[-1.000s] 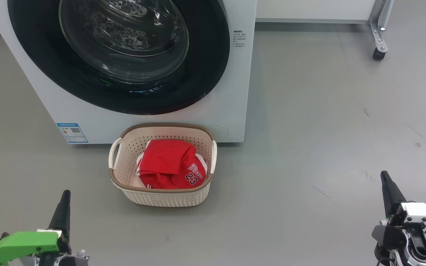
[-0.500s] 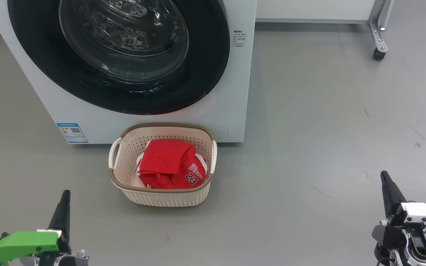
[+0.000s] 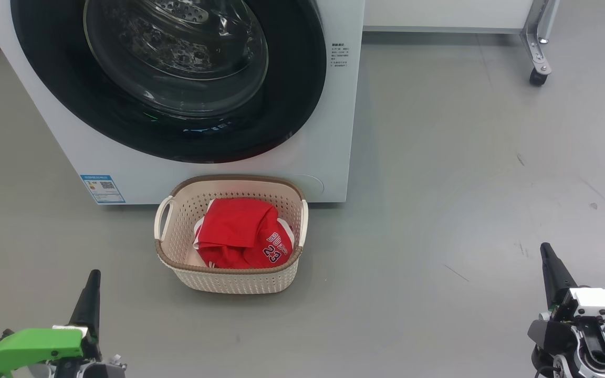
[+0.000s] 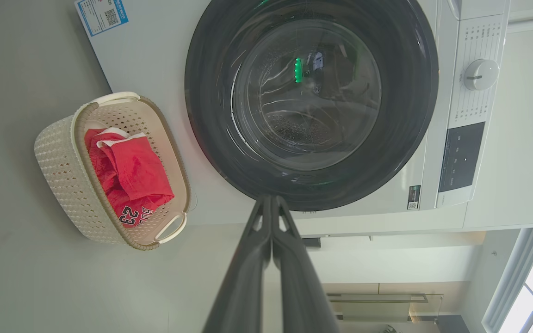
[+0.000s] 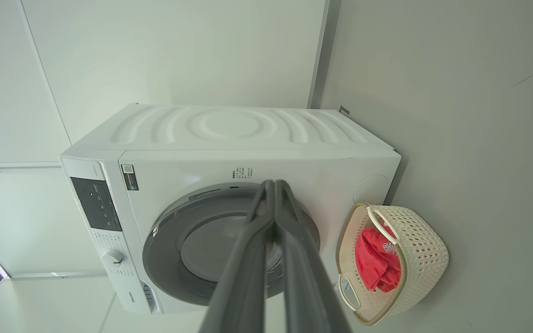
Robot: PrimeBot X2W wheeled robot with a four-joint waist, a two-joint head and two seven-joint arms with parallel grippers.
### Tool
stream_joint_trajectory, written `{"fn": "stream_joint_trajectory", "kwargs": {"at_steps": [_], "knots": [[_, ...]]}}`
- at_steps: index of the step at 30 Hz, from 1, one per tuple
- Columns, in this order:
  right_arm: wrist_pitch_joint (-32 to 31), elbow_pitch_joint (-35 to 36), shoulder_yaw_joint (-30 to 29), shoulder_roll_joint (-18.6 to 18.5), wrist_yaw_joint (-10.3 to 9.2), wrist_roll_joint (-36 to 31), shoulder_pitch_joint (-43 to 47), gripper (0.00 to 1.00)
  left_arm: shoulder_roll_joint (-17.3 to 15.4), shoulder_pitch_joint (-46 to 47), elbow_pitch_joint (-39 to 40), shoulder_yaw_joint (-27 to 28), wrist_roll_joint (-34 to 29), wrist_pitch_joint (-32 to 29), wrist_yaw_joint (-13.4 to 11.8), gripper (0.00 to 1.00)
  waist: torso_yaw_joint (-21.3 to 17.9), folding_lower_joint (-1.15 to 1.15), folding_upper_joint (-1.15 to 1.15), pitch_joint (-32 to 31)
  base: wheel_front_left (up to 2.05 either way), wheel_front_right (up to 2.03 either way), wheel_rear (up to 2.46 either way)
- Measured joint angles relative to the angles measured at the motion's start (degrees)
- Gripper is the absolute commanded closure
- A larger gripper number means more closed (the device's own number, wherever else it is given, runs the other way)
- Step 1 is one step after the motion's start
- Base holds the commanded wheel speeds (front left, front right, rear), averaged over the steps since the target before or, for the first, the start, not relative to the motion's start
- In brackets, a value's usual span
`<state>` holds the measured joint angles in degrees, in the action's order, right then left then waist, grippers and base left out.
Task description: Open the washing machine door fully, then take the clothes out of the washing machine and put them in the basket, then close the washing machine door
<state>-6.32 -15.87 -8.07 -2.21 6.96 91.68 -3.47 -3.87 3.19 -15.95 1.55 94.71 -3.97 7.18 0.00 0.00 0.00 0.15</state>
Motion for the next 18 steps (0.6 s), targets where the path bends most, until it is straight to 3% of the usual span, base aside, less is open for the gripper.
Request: {"fn": "stream_joint_trajectory", "kwargs": {"at_steps": [18], "knots": [[0.00, 0.01, 0.02, 0.00, 0.00, 0.01, 0.00, 1.00, 0.00, 0.01, 0.02, 0.07, 0.00, 0.00, 0.00, 1.00, 0.00, 0.00, 0.00, 0.01, 0.00, 0.00, 0.00]]}}
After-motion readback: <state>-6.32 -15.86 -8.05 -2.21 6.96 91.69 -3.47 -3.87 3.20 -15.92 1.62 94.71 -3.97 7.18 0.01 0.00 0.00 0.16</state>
